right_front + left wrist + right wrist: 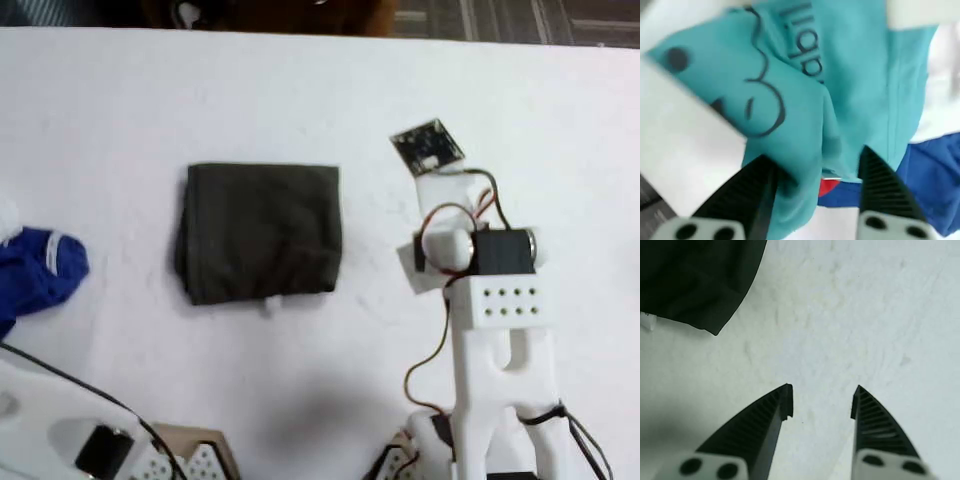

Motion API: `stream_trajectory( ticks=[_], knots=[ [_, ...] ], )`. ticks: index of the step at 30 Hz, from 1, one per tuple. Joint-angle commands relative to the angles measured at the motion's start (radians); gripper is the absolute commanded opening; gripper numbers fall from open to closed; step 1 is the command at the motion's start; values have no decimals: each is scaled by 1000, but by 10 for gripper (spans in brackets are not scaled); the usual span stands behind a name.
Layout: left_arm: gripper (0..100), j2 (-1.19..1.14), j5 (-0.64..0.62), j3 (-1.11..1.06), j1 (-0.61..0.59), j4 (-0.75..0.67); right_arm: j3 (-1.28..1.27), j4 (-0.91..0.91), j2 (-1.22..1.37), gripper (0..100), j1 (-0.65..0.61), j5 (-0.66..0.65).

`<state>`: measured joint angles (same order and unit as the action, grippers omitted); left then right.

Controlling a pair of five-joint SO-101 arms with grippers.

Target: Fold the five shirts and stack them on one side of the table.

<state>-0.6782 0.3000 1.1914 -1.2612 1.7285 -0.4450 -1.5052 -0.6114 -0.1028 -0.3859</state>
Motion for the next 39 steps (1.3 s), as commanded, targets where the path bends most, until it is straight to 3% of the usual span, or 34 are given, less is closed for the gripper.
stream_trajectory(
  ticks=[1, 5, 9, 13, 17, 20, 24, 28, 32, 39],
  knots=[
    [263, 14, -6, 185, 35, 44, 6, -10, -28, 199, 8, -11],
    [263, 14, 18, 481, 44, 58, 6, -8, -28, 200, 1, -11],
    [263, 126, -2, 395, 89, 63, -2, 59, -18, 200, 1, -11],
    [263, 301, -83, 94, 94, 63, -46, 219, -13, 200, -21, -12],
    [263, 483, -86, -329, 164, 61, -77, 312, 67, 200, -142, -57],
    [263, 620, -86, -641, 252, 58, -68, 369, 189, 200, -234, -54],
    [263, 772, -84, -990, 456, 57, -3, 421, 375, 199, -320, -55],
    [263, 891, -83, -1239, 686, 31, 98, 400, 506, 199, -398, -57],
    [263, 934, -84, -1451, 858, -100, 126, 435, 619, 199, -426, -58],
    [263, 934, -87, -1664, 905, -344, 129, 510, 822, 196, -407, -58]
  ],
)
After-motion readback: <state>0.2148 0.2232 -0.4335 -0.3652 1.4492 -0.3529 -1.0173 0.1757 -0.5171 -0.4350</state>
